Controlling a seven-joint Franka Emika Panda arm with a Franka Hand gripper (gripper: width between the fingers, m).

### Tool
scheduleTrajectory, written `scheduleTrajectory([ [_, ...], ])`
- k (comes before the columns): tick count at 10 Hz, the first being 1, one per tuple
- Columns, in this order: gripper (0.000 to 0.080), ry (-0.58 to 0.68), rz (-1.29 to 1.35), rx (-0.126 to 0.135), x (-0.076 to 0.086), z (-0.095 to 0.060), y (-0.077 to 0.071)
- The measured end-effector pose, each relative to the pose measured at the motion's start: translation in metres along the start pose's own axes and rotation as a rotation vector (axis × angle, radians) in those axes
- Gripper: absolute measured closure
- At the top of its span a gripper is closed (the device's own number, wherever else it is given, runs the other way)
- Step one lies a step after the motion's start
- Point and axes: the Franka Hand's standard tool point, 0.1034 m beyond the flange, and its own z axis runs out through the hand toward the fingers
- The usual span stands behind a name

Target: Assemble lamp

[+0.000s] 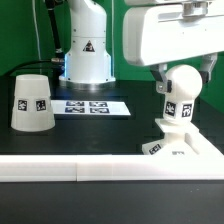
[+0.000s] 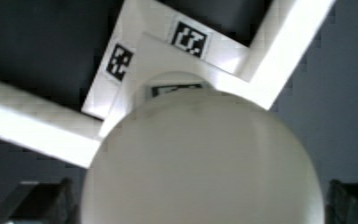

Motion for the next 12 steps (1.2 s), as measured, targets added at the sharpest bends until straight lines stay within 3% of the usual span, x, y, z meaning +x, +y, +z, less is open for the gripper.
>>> scheduleTrajectory([
  [4, 0.0101, -0.005, -0.330, -0.009, -0.0013, 0.0013, 0.0024],
  [8, 0.0101, -0.015, -0.494, -0.009, -0.0032, 0.0031, 0.0038],
  [9, 0.0226, -0.015, -0.491, -0.008, -0.0034, 0.0033, 0.0039],
  [12, 0.0223, -0.015, -0.486, -0.008, -0.0034, 0.0032, 0.0040],
])
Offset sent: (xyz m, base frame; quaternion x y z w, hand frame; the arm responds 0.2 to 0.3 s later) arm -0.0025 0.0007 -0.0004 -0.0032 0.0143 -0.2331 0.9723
